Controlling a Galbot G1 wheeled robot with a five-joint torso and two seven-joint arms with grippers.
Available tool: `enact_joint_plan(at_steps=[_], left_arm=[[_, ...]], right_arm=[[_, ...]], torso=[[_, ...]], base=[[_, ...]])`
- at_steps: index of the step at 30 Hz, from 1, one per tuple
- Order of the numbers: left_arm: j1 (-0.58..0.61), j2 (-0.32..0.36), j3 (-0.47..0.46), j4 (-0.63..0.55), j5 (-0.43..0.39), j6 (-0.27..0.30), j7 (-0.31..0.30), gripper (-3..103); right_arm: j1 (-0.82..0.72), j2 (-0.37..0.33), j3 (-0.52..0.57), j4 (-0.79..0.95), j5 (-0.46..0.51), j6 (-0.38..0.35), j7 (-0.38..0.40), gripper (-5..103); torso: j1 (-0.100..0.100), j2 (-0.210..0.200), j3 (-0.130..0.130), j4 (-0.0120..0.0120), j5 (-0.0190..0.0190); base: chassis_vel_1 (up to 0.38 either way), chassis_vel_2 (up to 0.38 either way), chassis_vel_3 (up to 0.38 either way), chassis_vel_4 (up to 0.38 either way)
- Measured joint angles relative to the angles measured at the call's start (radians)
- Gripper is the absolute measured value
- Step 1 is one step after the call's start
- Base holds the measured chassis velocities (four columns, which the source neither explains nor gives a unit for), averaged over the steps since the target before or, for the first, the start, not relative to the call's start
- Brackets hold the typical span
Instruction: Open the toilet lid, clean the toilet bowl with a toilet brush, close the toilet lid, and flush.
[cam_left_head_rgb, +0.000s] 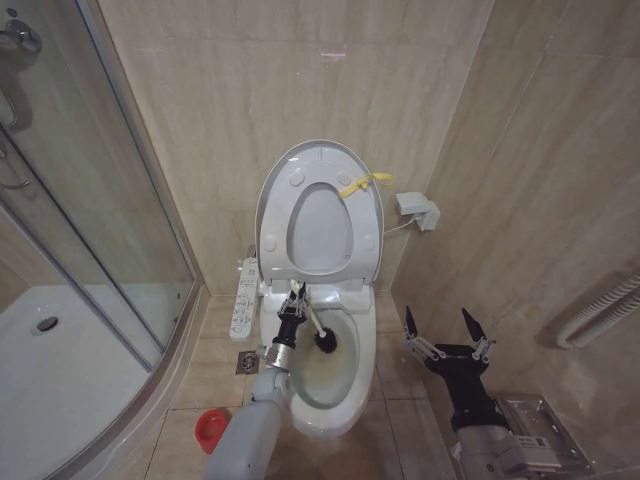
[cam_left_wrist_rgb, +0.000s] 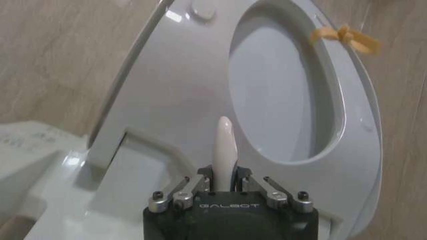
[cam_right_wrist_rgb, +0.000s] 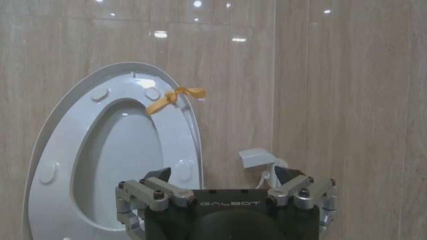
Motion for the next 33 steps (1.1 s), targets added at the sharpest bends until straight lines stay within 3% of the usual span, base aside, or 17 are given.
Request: enact_joint_plan(at_steps=[5,7,14,17,20,23,24,26,29,33], left_arm=[[0.021,0.0,0.0,0.004,0.021,0.016,0.014,22],[0.023,0.0,-0.007,0.005,0.078,0.014,0.022,22],[0.032,0.0,0.052,-0.056,-0.158,0.083,0.031,22],[0.035,0.0,0.059,-0.062,-0.175,0.09,0.032,22],[0.033,0.0,0.047,-0.038,-0.128,0.071,0.048,22],[0.016,0.0,-0.021,0.035,0.08,-0.015,0.091,22],[0.016,0.0,-0.021,0.035,0.08,-0.015,0.091,22],[0.011,0.0,-0.044,0.053,0.169,-0.054,0.102,22],[0.01,0.0,-0.038,0.048,0.14,-0.052,0.094,22],[0.0,-0.001,-0.008,0.012,0.002,-0.009,0.064,22]], right_arm=[[0.0,0.0,0.0,0.0,0.0,0.0,0.0,100],[0.0,0.0,0.0,0.0,0.0,0.0,0.0,100],[0.0,0.0,0.0,0.0,0.0,0.0,0.0,100],[0.0,0.0,0.0,0.0,0.0,0.0,0.0,100],[0.0,0.0,0.0,0.0,0.0,0.0,0.0,100],[0.0,0.0,0.0,0.0,0.0,0.0,0.0,100],[0.0,0.0,0.0,0.0,0.0,0.0,0.0,100],[0.0,0.0,0.0,0.0,0.0,0.0,0.0,100],[0.0,0.0,0.0,0.0,0.0,0.0,0.0,100],[0.0,0.0,0.0,0.0,0.0,0.0,0.0,100]], torso=[[0.0,0.0,0.0,0.0,-0.0001],[0.0,0.0,0.0,-0.0002,0.0001],[0.0,0.0,0.0,0.0,0.0002],[0.0,0.0,0.0,-0.0002,0.0001],[0.0,0.0,0.0,-0.0004,0.0],[0.0,0.0,0.0,-0.0001,0.0],[0.0,0.0,0.0,-0.0001,0.0],[0.0,0.0,0.0,0.0002,0.0004],[0.0,0.0,0.0,0.0,0.0],[0.0,0.0,0.0,-0.0006,-0.0003]], base=[[0.0,0.0,0.0,0.0],[0.0,0.0,0.0,0.0],[0.0,0.0,0.0,0.0],[0.0,0.0,0.0,0.0],[0.0,0.0,0.0,0.0],[0.0,0.0,0.0,0.0],[0.0,0.0,0.0,0.0],[0.0,0.0,0.0,0.0],[0.0,0.0,0.0,0.0],[0.0,0.0,0.0,0.0]])
